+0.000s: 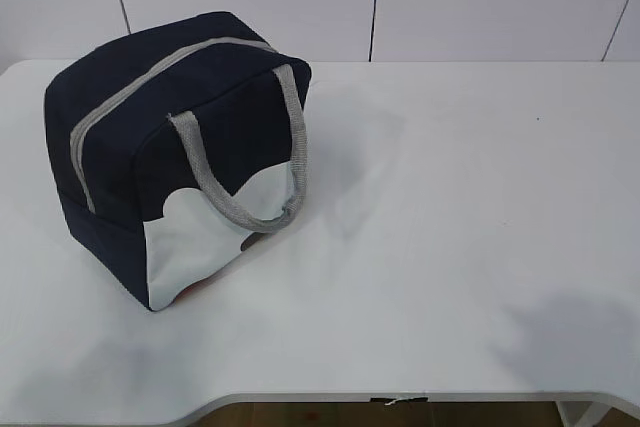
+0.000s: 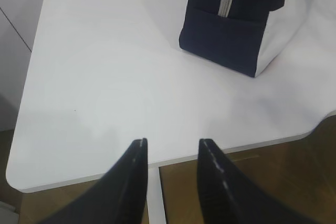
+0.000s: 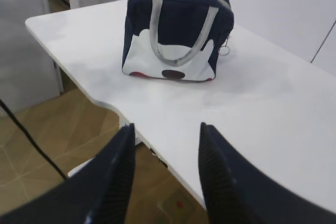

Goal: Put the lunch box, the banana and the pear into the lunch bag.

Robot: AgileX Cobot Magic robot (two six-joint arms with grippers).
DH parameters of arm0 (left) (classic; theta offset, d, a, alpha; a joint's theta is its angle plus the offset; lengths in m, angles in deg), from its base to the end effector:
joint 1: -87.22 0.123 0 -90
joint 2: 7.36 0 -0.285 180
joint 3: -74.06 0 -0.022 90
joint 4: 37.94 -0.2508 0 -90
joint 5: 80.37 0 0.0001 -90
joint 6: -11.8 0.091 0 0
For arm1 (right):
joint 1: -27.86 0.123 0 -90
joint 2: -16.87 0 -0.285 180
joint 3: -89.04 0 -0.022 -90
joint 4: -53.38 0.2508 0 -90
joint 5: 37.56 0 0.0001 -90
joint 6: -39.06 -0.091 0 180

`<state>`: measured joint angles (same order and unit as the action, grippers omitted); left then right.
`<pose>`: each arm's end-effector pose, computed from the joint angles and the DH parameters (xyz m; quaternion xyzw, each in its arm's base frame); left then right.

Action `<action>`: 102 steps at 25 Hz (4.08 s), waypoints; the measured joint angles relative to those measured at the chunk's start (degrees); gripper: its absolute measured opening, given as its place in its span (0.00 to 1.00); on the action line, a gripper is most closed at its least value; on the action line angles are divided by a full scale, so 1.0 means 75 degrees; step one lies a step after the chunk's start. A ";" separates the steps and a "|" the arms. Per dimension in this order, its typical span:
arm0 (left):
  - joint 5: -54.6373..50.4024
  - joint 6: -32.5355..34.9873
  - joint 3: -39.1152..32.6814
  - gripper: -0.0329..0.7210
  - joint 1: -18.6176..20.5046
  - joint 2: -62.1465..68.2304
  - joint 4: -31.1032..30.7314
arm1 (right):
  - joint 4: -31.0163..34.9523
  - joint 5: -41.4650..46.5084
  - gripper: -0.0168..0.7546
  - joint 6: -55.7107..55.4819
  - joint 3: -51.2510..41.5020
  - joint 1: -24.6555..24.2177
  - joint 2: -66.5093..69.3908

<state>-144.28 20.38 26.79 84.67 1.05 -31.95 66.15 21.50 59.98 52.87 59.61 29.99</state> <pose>-0.0087 -0.0082 0.2796 0.0874 0.8586 -0.0256 0.5045 -0.0233 0.0059 0.3407 -0.3659 0.7180 0.1652 0.5686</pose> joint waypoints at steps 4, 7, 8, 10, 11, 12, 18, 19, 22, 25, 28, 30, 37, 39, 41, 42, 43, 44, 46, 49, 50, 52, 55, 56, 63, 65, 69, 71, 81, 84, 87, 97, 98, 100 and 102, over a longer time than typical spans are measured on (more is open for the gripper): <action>0.0000 0.0000 0.0000 0.37 0.0000 0.0000 0.0000 | 0.0000 0.0361 0.45 -0.0275 -0.0180 0.0000 -0.0413; 0.0000 0.0000 0.0000 0.37 0.0000 0.0000 0.0000 | 0.0000 0.0441 0.45 -0.0440 -0.0384 0.0000 -0.0779; 0.0000 0.0000 0.0000 0.37 0.0000 0.0000 0.0000 | 0.0000 0.0480 0.45 -0.0491 -0.0469 0.0000 -0.0836; 0.0000 0.0000 0.0000 0.37 0.0000 0.0000 0.0000 | -0.0058 0.0551 0.45 -0.0561 -0.0641 0.0000 -0.0853; 0.0000 0.0000 0.0000 0.37 0.0000 0.0000 0.0000 | -0.0112 0.0613 0.45 -0.0596 -0.0696 0.0000 -0.0853; 0.0000 0.0000 0.0000 0.37 0.0000 0.0000 0.0000 | -0.0149 0.0652 0.45 -0.0611 -0.0755 0.0000 -0.0853; 0.0000 0.0000 0.0000 0.37 0.0000 0.0000 0.0000 | -0.0404 0.0730 0.45 -0.0675 -0.1095 0.0000 -0.0853; 0.0000 0.0000 0.0000 0.37 0.0000 0.0000 0.0000 | -0.0416 0.0730 0.45 -0.0675 -0.1171 0.0000 -0.0853; 0.0000 0.0000 0.0000 0.37 0.0000 0.0000 0.0000 | -0.0434 0.0636 0.45 -0.0675 -0.1392 0.0000 -0.0853; 0.0000 0.0000 0.0000 0.37 0.0000 0.0000 0.0000 | -0.0451 0.0583 0.45 -0.0675 -0.1538 0.0000 -0.0853; 0.0000 0.0000 0.0000 0.37 0.0000 0.0000 0.0000 | -0.0451 0.0542 0.45 -0.0675 -0.1550 0.0000 -0.0853; 0.0000 0.0000 0.0000 0.37 0.0000 0.0000 0.0000 | -0.0465 0.0537 0.45 -0.0702 -0.1550 0.0000 -0.0853; 0.0000 0.0000 0.0000 0.37 0.0000 0.0000 0.0000 | -0.0552 0.0966 0.45 -0.0730 -0.1727 0.0000 -0.0853; 0.0000 0.0000 0.0000 0.37 0.0000 0.0000 0.0000 | -0.0569 0.0983 0.45 -0.0728 -0.1727 0.0000 -0.0853; 0.0000 0.0000 0.0000 0.37 0.0000 0.0000 0.0000 | -0.0569 0.0988 0.45 -0.0728 -0.1727 0.0000 -0.0853; 0.0000 0.0000 0.0000 0.37 0.0000 0.0000 0.0000 | -0.0569 0.0988 0.45 -0.0728 -0.1727 0.0000 -0.0853; 0.0000 0.0000 0.0000 0.37 0.0000 0.0000 0.0000 | -0.0569 0.0988 0.45 -0.0728 -0.1727 0.0000 -0.0853; 0.0000 0.0000 0.0000 0.37 0.0000 0.0000 0.0000 | -0.0569 0.0988 0.45 -0.0728 -0.1727 0.0000 -0.0853; 0.0000 0.0000 0.0000 0.37 0.0000 0.0000 0.0000 | -0.0569 0.0988 0.45 -0.0749 -0.1727 0.0000 -0.0853; 0.0000 0.0000 0.0000 0.37 0.0000 0.0000 0.0000 | -0.0569 0.0988 0.45 -0.0757 -0.1727 0.0000 -0.0853; 0.0000 0.0000 0.0000 0.37 0.0000 0.0000 0.0000 | -0.0569 0.0988 0.45 -0.0757 -0.1727 0.0000 -0.0853; 0.0000 0.0000 0.0000 0.37 0.0000 0.0000 0.0000 | -0.0574 0.0988 0.45 -0.0757 -0.1727 0.0000 -0.0853; 0.0000 0.0000 0.0000 0.37 0.0000 0.0000 0.0000 | -0.0586 0.1001 0.45 -0.0757 -0.1727 0.0000 -0.0853; 0.0000 0.0000 0.0000 0.37 0.0000 0.0000 0.0000 | -0.0586 0.1001 0.45 -0.0757 -0.1727 -0.0036 -0.0853; 0.0000 0.0000 0.0000 0.37 0.0000 0.0000 0.0000 | -0.0586 0.1001 0.45 -0.0774 -0.1727 -0.1271 -0.0853; 0.0000 0.0000 0.0000 0.37 0.0000 0.0000 0.0000 | -0.0586 0.1001 0.45 -0.0774 -0.1727 -0.1724 -0.0853; 0.0000 0.0000 0.0000 0.37 0.0000 0.0000 0.0000 | -0.0586 0.1001 0.45 -0.0777 -0.1727 -0.2438 -0.0853; 0.0000 0.0000 0.0000 0.37 0.0000 0.0000 0.0000 | -0.0586 0.1001 0.45 -0.0777 -0.1727 -0.2731 -0.0853; 0.0000 0.0000 0.0000 0.37 0.0000 0.0000 0.0000 | -0.0586 0.1001 0.45 -0.0791 -0.1727 -0.3951 -0.0853; 0.0000 0.0000 0.0000 0.37 0.0000 0.0000 0.0000 | -0.0586 0.1001 0.44 -0.0791 -0.1727 -0.4135 -0.0853; 0.0000 0.0000 0.0000 0.37 0.0000 0.0000 0.0000 | -0.0586 0.1006 0.44 -0.0791 -0.1727 -0.4222 -0.0853; 0.0000 0.0000 0.0000 0.37 -0.0274 0.0000 0.0046 | -0.0586 0.1006 0.44 -0.0791 -0.1727 -0.4222 -0.0853; 0.0000 0.0000 0.0000 0.37 -0.0339 0.0000 0.0060 | -0.0586 0.1006 0.44 -0.0791 -0.1727 -0.4222 -0.0853; 0.0000 0.0000 0.0000 0.37 -0.0392 0.0000 0.0063 | -0.0586 0.1006 0.44 -0.0791 -0.1727 -0.4222 -0.0853; 0.0000 0.0000 0.0000 0.37 -0.0392 0.0000 0.0076 | -0.0586 0.1006 0.44 -0.0791 -0.1727 -0.4222 -0.0853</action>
<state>-144.28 20.38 26.79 81.73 1.05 -31.38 61.76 29.05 54.05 39.92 27.94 23.60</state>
